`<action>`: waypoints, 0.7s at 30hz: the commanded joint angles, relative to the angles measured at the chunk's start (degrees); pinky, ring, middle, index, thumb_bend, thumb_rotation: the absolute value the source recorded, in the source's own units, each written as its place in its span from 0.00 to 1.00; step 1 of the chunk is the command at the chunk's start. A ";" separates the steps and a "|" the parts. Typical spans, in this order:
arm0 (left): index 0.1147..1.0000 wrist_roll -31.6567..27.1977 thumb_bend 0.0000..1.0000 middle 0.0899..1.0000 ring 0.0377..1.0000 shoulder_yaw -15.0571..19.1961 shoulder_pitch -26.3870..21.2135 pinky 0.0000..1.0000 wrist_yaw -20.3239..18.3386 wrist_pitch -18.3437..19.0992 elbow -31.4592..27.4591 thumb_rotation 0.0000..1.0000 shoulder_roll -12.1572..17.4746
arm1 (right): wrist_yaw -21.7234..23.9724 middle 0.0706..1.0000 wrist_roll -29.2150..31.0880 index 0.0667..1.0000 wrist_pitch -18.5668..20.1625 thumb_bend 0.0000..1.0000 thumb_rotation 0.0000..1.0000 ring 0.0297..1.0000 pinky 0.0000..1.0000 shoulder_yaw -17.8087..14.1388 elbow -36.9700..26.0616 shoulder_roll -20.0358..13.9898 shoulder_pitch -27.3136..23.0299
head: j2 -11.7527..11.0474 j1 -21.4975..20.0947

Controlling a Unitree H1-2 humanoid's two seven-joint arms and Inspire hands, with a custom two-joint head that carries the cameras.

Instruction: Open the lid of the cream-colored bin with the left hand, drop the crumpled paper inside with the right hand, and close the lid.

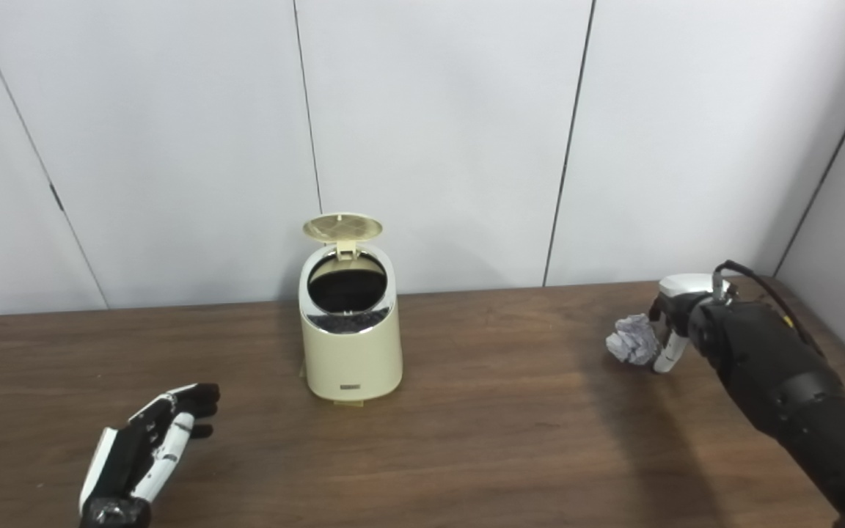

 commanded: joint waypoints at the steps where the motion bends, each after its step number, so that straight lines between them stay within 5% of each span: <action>1: 0.70 0.21 0.14 0.73 0.75 -0.16 -1.40 0.70 -0.05 -1.77 -1.15 0.59 0.46 | 0.35 0.72 0.66 0.83 0.12 0.93 0.25 0.65 0.54 -0.96 -1.59 -0.95 -2.27 | 0.08 0.08; 12: 0.70 0.71 0.15 0.73 0.75 -0.33 -1.48 0.69 0.22 -1.29 -1.30 0.58 0.18 | 5.53 0.74 0.89 0.87 2.84 0.96 0.25 0.65 0.53 -0.70 -2.43 -0.10 -4.65 | 0.16 0.05; 21: 0.69 0.98 0.14 0.73 0.75 -0.53 -1.62 0.69 0.43 -1.67 -0.84 0.59 0.10 | 7.25 0.81 0.01 0.89 3.03 1.00 0.27 0.74 0.60 0.69 0.62 0.59 -8.03 | -0.01 0.12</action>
